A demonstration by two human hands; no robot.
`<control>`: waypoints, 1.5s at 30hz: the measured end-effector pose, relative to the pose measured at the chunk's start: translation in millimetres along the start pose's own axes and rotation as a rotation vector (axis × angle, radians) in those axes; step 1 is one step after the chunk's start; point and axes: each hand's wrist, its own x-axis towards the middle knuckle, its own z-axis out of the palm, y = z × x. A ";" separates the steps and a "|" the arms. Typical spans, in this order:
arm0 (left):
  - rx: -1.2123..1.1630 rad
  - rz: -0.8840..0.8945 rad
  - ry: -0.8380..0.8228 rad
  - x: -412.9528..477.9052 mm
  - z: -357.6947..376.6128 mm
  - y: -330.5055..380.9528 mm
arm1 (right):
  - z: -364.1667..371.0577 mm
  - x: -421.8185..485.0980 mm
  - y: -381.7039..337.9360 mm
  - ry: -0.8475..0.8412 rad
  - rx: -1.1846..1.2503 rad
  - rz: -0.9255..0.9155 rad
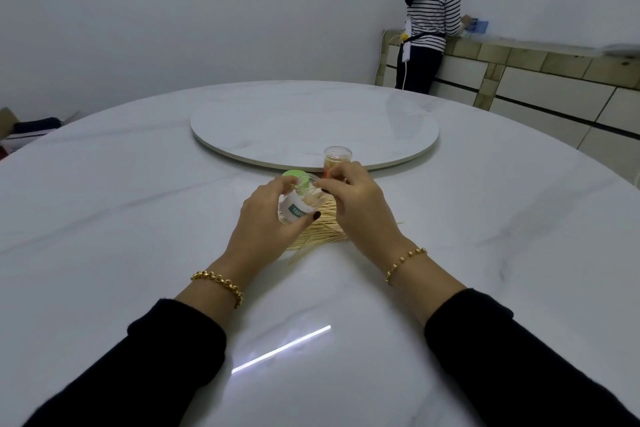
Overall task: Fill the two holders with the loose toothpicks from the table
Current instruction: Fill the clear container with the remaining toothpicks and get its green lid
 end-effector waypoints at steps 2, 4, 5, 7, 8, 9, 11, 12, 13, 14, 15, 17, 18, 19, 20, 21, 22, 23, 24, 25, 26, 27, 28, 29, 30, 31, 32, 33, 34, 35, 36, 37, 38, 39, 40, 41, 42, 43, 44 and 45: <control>-0.002 0.014 0.003 -0.5 0.2 1.9 | -0.3 1.4 -2.4 -0.006 0.030 -0.046; -0.004 0.021 0.005 -0.8 0.0 2.9 | -1.1 2.2 -3.4 0.008 0.059 -0.045; -0.004 0.021 0.005 -0.9 -0.2 2.9 | -1.2 1.8 -2.6 0.020 0.072 -0.023; -0.003 0.014 0.000 -0.7 -0.5 2.0 | -2.3 0.9 -0.1 0.041 0.100 0.049; -0.003 0.011 -0.001 -0.5 -0.6 1.1 | -3.0 0.3 1.9 0.047 0.119 0.095; 0.000 0.007 0.000 -0.4 -0.7 0.2 | -4.0 -0.5 4.0 0.049 0.139 0.143; 0.008 0.001 0.004 0.0 -0.8 -1.7 | -5.8 -3.1 9.6 0.039 0.158 0.239; 0.012 -0.002 0.006 0.2 -1.0 -2.3 | -6.4 -4.8 12.9 0.018 0.151 0.284; 0.014 -0.006 0.007 0.4 -1.2 -2.5 | -6.8 -6.5 15.8 -0.024 0.134 0.333; 0.016 -0.009 0.009 0.6 -1.3 -2.9 | -7.1 -8.1 18.8 -0.089 0.110 0.388; 0.016 -0.014 0.010 0.7 -1.3 -2.7 | -8.0 -9.5 21.1 -0.174 0.079 0.442; 0.014 -0.021 0.011 0.7 -1.8 -3.1 | -9.2 -11.9 23.1 -0.324 0.012 0.499; 0.015 -0.022 0.014 0.8 -2.0 -3.3 | -9.5 -12.7 22.5 -0.375 -0.012 0.493; 0.017 -0.022 0.017 0.9 -2.3 -3.6 | -9.5 -13.1 20.7 -0.420 -0.031 0.478; 0.017 -0.024 0.020 1.1 -2.5 -3.7 | -9.1 -13.0 18.5 -0.464 -0.048 0.462; 0.014 -0.026 0.023 1.1 -2.9 -3.4 | -8.4 -13.3 16.3 -0.505 -0.065 0.450; 0.011 -0.030 0.025 1.5 -3.2 -3.2 | -7.8 -13.1 15.1 -0.537 -0.078 0.445; 0.011 -0.034 0.026 1.1 -3.5 -2.8 | -7.2 -13.4 14.1 -0.553 -0.086 0.442; 0.012 -0.036 0.027 1.3 -3.7 -2.6 | -7.2 -13.0 14.2 -0.549 -0.091 0.438; 0.013 -0.036 0.027 1.0 -3.9 -2.1 | -7.7 -12.9 14.5 -0.535 -0.098 0.435; 0.011 -0.038 0.025 0.8 -4.2 -2.0 | -8.2 -12.8 14.6 -0.518 -0.107 0.434; 0.011 -0.037 0.024 0.9 -4.4 -1.7 | -8.6 -12.6 14.6 -0.504 -0.112 0.438; 0.012 -0.037 0.023 0.9 -4.3 -1.8 | -8.6 -12.5 14.2 -0.493 -0.112 0.448; 0.012 -0.037 0.024 0.7 -4.4 -1.8 | -8.1 -12.4 13.9 -0.486 -0.106 0.463; 0.010 -0.038 0.024 0.7 -4.4 -1.6 | -7.6 -12.3 13.7 -0.479 -0.098 0.475; 0.009 -0.036 0.024 0.6 -4.6 -1.1 | -6.9 -12.3 13.8 -0.473 -0.093 0.483; 0.006 -0.037 0.024 0.6 -4.6 -0.9 | -5.9 -12.3 14.7 -0.468 -0.092 0.488; 0.003 -0.037 0.024 0.4 -4.8 -0.2 | -5.1 -12.3 15.7 -0.461 -0.091 0.492; -0.001 -0.040 0.023 0.4 -4.9 0.3 | -4.3 -12.5 17.0 -0.450 -0.084 0.501; -0.005 -0.040 0.021 0.2 -5.0 0.7 | -3.7 -12.8 17.6 -0.432 -0.067 0.517; -0.008 -0.042 0.019 0.3 -5.1 0.7 | -3.3 -13.0 17.8 -0.406 -0.039 0.541; -0.010 -0.041 0.019 0.4 -5.1 0.8 | -3.0 -12.9 18.0 -0.369 -0.002 0.572; -0.014 -0.043 0.018 0.6 -5.0 0.6 | -3.0 -12.8 18.1 -0.322 0.044 0.606; -0.021 -0.044 0.020 0.7 -5.1 0.7 | -3.5 -12.4 18.0 -0.270 0.091 0.637; -0.027 -0.048 0.022 0.9 -5.1 0.9 | -4.4 -12.0 17.6 -0.226 0.136 0.665; -0.031 -0.051 0.025 1.0 -5.3 1.3 | -6.1 -11.1 16.5 -0.193 0.177 0.686; -0.033 -0.053 0.026 0.9 -5.5 1.7 | -8.2 -9.9 15.1 -0.169 0.216 0.705; -0.035 -0.053 0.027 0.9 -5.4 1.9 | -10.5 -8.3 13.4 -0.148 0.257 0.723; -0.037 -0.051 0.025 0.8 -5.2 2.0 | -12.6 -6.3 12.0 -0.127 0.297 0.742; -0.037 -0.047 0.022 0.8 -4.7 2.1 | -14.3 -3.9 11.3 -0.105 0.337 0.765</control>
